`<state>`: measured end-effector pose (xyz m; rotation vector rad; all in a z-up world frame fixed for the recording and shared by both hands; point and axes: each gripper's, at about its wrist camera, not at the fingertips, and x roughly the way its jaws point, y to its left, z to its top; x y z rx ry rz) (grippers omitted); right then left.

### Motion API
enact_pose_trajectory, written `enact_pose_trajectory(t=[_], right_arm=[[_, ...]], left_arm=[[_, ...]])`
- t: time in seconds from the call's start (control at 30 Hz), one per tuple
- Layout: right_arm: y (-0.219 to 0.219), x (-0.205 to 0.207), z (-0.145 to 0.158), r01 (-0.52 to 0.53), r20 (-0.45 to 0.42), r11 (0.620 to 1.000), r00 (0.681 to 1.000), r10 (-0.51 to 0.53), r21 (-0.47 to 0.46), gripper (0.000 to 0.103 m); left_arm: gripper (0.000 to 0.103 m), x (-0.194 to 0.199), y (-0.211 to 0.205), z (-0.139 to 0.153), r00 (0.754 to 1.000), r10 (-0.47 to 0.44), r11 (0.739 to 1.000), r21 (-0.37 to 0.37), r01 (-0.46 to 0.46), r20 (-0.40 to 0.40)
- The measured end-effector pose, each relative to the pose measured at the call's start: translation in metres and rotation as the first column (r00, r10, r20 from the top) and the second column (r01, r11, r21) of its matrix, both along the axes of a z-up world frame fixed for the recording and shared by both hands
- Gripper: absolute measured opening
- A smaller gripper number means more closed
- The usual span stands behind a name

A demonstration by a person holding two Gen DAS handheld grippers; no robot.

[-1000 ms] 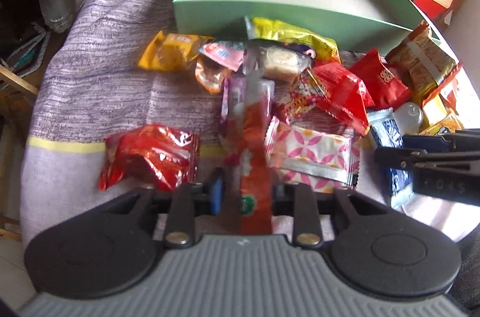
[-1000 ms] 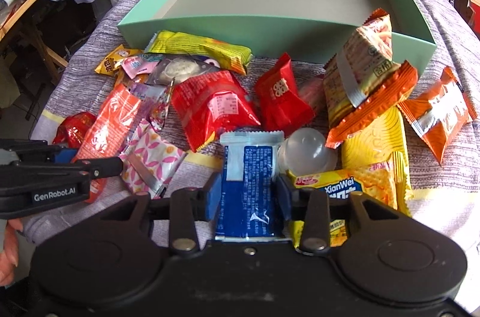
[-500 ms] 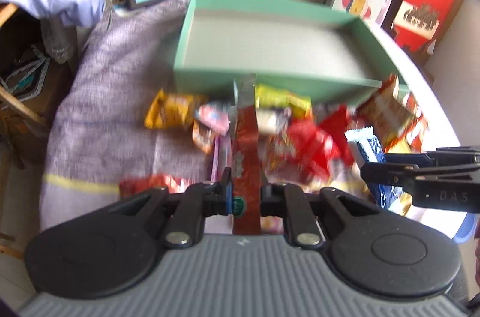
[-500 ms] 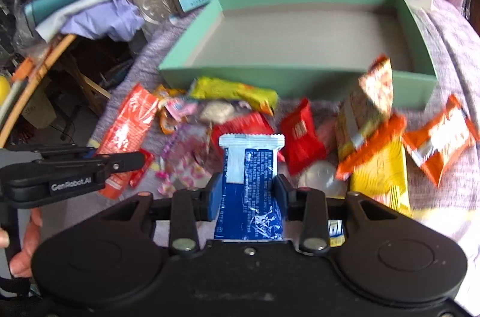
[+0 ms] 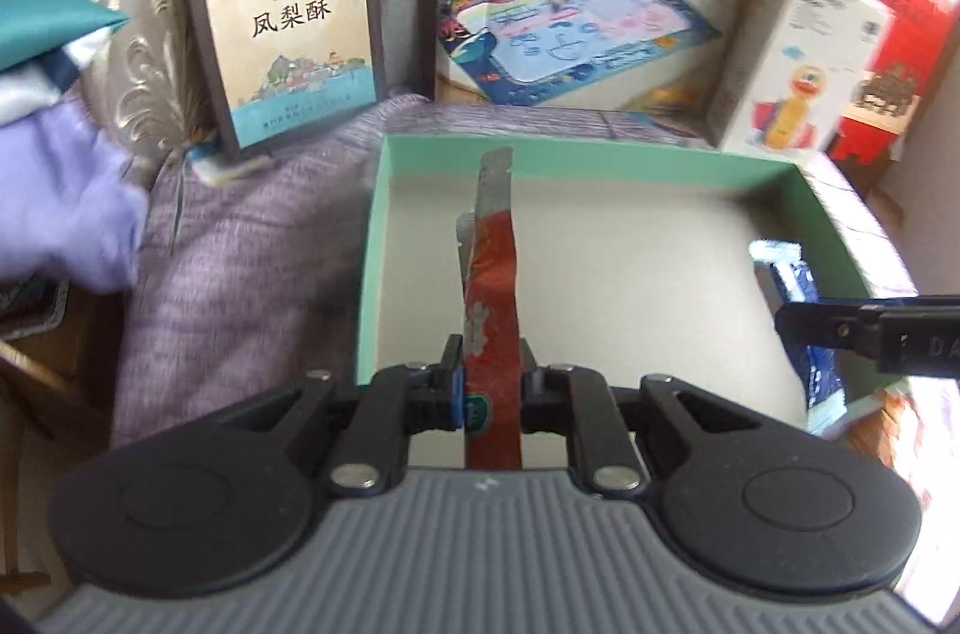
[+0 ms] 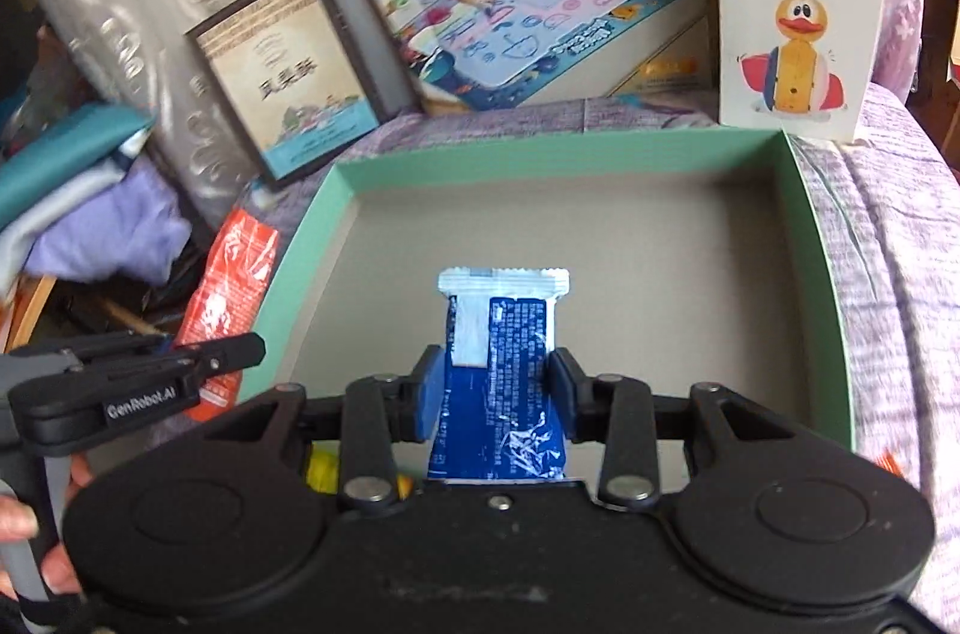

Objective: Organize snacks
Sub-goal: 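Carry both packets into the green tray and open both grippers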

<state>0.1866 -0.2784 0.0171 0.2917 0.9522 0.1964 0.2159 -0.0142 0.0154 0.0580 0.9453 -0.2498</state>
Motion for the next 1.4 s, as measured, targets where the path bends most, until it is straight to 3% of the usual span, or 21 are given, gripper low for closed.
enact_pose_trajectory(t=[0.2,0.43,0.47,0.5,0.53,0.57,0.6,0.7,0.77,0.87,1.0,1.4], right_arm=[[0.019,0.074,-0.029,0.007,-0.053,0.999,0.999,-0.006,0.032,0.036],[0.047,0.133,-0.055,-0.010,-0.066,0.998,0.998,0.014,0.055,0.038],[0.050,0.136,-0.055,-0.010,-0.061,0.997,0.998,0.015,0.071,0.040],[0.053,0.139,-0.055,-0.013,-0.056,0.997,0.998,0.018,0.081,0.041],[0.055,0.143,-0.056,-0.019,-0.052,0.996,0.998,0.024,0.091,0.044],[0.057,0.144,-0.054,-0.023,-0.047,0.995,0.999,0.027,0.094,0.055],[0.058,0.143,-0.053,-0.024,-0.036,0.996,0.999,0.027,0.085,0.067],[0.058,0.138,-0.051,-0.022,-0.026,0.998,0.999,0.023,0.061,0.074],[0.054,0.132,-0.047,-0.019,-0.034,0.998,0.999,0.021,0.059,0.077],[0.046,0.115,-0.039,-0.021,-0.015,0.999,1.000,0.021,0.027,0.092],[0.032,0.087,-0.023,-0.029,0.005,1.000,1.000,0.029,0.003,0.102],[-0.015,-0.007,0.007,-0.009,0.025,0.999,1.000,0.010,-0.032,0.103]], left_arm=[[0.014,0.069,-0.005,-0.031,0.999,0.007,1.000,0.021,-0.006,-0.052],[0.018,0.109,-0.010,-0.048,0.999,0.003,0.998,0.056,-0.001,-0.042],[0.033,0.109,-0.011,-0.048,1.000,0.005,0.998,0.057,-0.004,-0.028],[0.057,0.109,-0.011,-0.046,1.000,0.003,0.998,0.055,-0.002,-0.014],[0.064,0.106,-0.012,-0.044,1.000,-0.001,0.999,0.052,0.001,0.005],[0.068,0.104,-0.012,-0.042,1.000,-0.018,0.999,0.037,0.017,0.013],[0.073,0.102,-0.014,-0.040,1.000,-0.021,0.999,0.042,0.021,0.016],[0.089,0.095,-0.015,-0.036,0.999,-0.019,0.998,0.061,0.017,0.033],[0.090,0.090,-0.013,-0.032,0.999,-0.009,0.998,0.057,0.008,0.032],[0.097,0.079,-0.012,-0.026,0.999,-0.003,0.999,0.053,0.001,0.033],[0.101,0.059,-0.012,-0.016,0.999,0.012,0.998,0.059,-0.014,0.041],[0.103,-0.028,-0.033,-0.004,1.000,-0.029,0.999,0.022,0.029,0.009]])
